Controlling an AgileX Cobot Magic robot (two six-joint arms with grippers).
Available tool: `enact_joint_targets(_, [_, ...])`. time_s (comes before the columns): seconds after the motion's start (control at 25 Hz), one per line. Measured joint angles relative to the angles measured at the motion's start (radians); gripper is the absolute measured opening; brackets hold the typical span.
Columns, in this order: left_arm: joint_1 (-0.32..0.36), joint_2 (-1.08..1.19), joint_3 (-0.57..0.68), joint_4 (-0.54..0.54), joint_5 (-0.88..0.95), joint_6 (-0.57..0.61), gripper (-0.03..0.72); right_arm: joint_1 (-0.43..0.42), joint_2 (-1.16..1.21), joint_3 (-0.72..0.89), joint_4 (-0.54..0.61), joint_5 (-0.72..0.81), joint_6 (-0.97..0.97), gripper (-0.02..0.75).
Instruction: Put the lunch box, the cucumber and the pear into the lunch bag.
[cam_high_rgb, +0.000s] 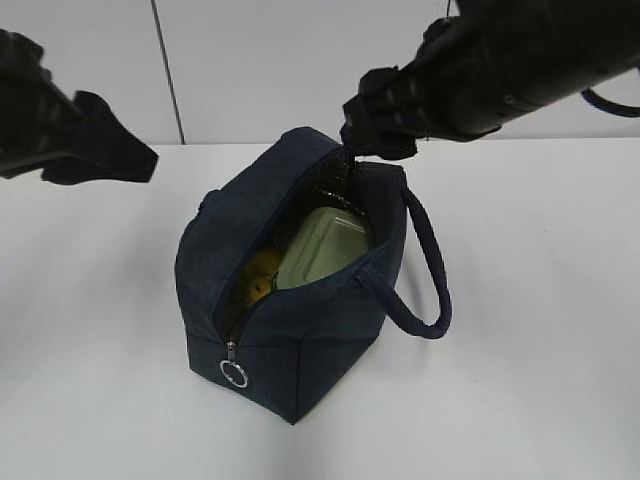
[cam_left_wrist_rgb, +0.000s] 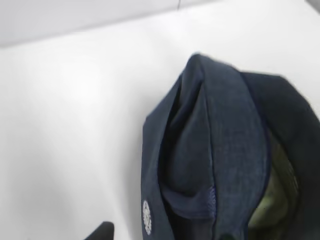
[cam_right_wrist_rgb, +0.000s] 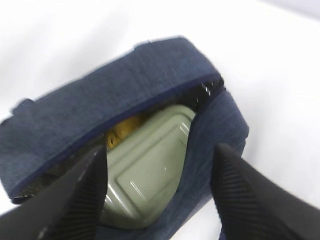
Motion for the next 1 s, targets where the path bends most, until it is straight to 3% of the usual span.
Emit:
enact_joint_targets(0.24, [0.0, -0.261, 0.285, -0.004, -0.245, 0.003, 0.369, 0.128, -0.214, 0.357, 0.0, -0.353, -0.013, 0.475])
enact_joint_targets(0.48, [-0.001, -0.365, 0.441, -0.006, -0.32, 0.005, 0.363, 0.326, -0.271, 0.685, -0.014, -0.709, -0.017, 0.464])
enact_joint_targets(0.84, [-0.002, -0.385, 0.463, 0.029, -0.34, 0.007, 0.348, 0.376, -0.008, 0.744, -0.06, -0.947, -0.008, 0.463])
enact_joint_targets(1.0, [-0.002, -0.385, 0.463, 0.034, -0.34, 0.007, 0.347, 0.376, 0.14, 0.711, -0.142, -1.034, 0.048, 0.463])
